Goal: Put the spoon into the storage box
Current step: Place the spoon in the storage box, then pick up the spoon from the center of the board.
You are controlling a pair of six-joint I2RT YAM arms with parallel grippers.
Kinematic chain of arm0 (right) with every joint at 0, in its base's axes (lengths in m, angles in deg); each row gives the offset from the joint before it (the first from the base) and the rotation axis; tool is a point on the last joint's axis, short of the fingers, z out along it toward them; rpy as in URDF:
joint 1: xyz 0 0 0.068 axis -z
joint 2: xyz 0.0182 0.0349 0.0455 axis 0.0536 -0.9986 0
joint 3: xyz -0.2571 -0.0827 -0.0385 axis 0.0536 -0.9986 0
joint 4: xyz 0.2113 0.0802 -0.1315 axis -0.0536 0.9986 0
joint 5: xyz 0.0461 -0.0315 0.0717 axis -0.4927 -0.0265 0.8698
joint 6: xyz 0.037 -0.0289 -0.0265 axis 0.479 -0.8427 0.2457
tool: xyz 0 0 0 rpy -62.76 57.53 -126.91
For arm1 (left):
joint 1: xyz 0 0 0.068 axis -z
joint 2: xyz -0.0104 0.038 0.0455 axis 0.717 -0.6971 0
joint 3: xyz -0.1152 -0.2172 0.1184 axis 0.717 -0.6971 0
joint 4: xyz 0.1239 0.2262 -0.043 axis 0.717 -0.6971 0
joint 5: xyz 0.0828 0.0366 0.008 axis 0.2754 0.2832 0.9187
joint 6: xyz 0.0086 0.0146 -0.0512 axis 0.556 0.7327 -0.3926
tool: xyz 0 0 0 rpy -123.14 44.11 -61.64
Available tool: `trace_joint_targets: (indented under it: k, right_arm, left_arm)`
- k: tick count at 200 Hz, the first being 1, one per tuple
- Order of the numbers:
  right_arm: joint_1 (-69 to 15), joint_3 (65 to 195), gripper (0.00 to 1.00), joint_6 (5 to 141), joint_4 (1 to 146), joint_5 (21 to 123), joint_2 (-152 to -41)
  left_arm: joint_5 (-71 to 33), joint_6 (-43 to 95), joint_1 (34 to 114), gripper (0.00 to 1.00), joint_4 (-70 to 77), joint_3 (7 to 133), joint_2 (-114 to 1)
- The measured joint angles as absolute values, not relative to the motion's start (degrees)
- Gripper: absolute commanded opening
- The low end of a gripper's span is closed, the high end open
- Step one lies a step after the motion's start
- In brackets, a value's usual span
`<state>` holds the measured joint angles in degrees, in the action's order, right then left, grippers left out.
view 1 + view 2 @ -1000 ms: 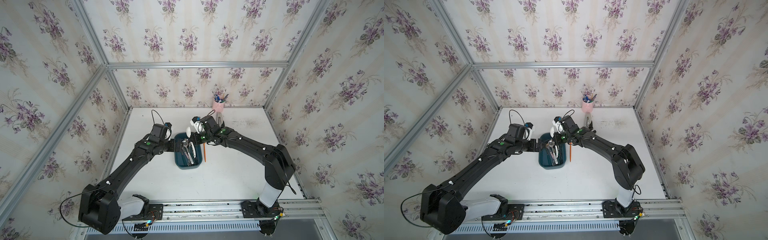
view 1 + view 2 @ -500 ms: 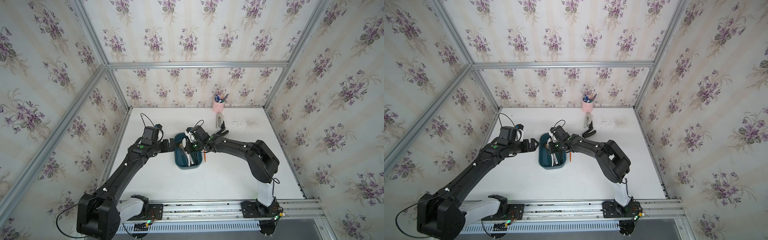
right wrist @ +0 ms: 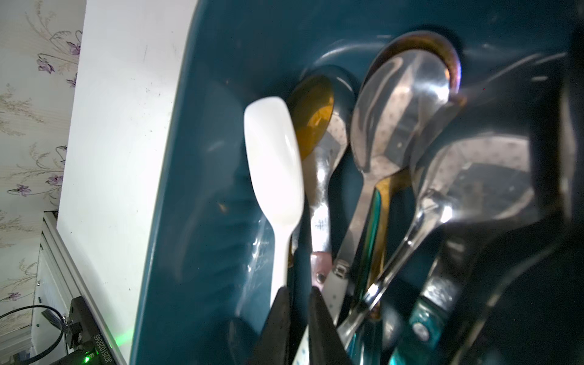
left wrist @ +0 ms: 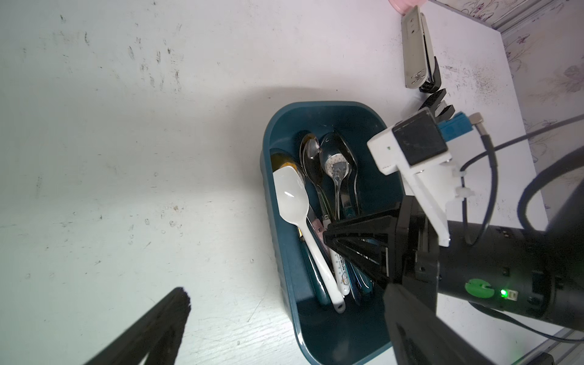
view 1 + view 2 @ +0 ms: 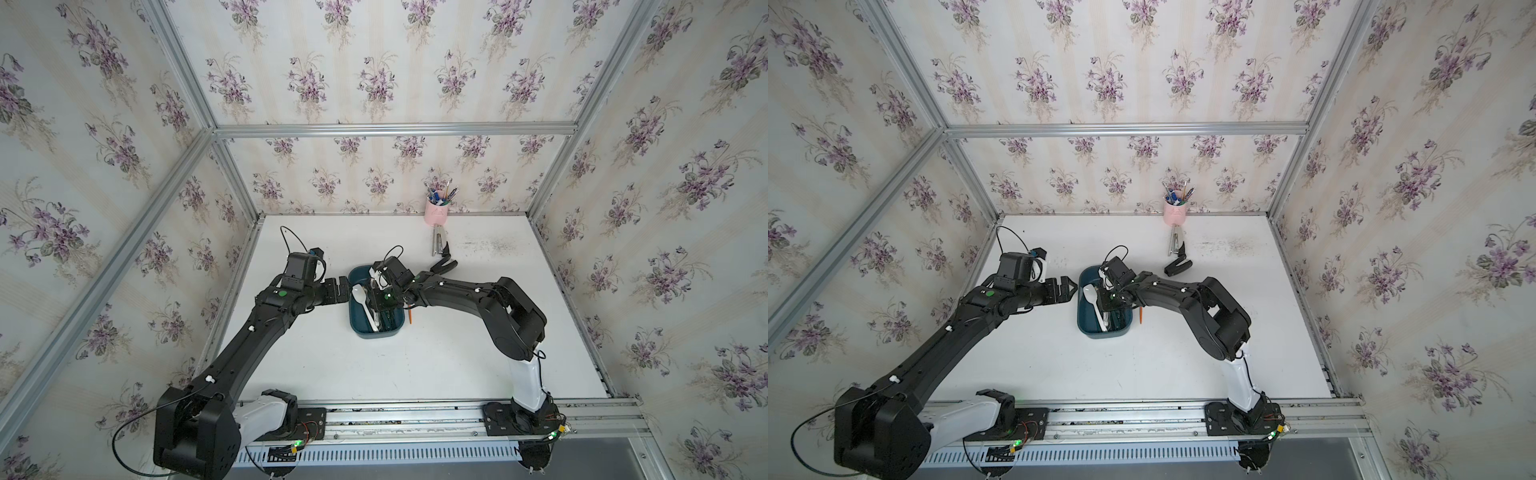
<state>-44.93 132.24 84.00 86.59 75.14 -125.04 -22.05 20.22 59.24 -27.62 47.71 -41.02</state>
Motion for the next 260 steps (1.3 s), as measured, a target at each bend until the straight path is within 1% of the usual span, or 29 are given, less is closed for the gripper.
trace_joint_targets:
  k: [30, 67, 114, 153, 177, 220, 260]
  right_arm:
    - [-45.1, 133.2, 0.17, 83.7, 87.2, 74.2, -124.9]
    - [-45.3, 134.9, 0.3, 81.3, 90.5, 70.1, -120.4]
    - [-44.3, 137.3, 0.34, 77.7, 97.5, 60.3, -113.1]
    - [-38.9, 131.6, 0.36, 79.2, 101.1, 56.6, -110.2]
    - [-36.2, 128.0, 0.37, 81.5, 101.8, 56.4, -110.8]
    - [-36.3, 127.8, 0.4, 82.3, 101.7, 56.6, -117.7]
    - [-36.2, 128.9, 0.4, 82.3, 100.2, 56.8, -121.7]
  left_arm:
    - [-22.0, 20.2, 59.2, 1.0, -27.7, 47.7, -41.1]
    - [-21.8, 20.3, 59.2, 1.0, -28.1, 48.7, -43.2]
    - [-21.3, 21.3, 59.4, 1.0, -28.9, 51.3, -46.8]
    - [-20.3, 21.9, 60.2, 1.0, -29.4, 53.0, -49.5]
    - [-18.9, 22.1, 60.8, 1.0, -30.2, 53.6, -50.8]
    - [-16.5, 22.1, 60.8, 0.99, -31.8, 52.8, -50.9]
    - [-15.4, 22.1, 60.8, 1.0, -32.3, 52.5, -50.5]
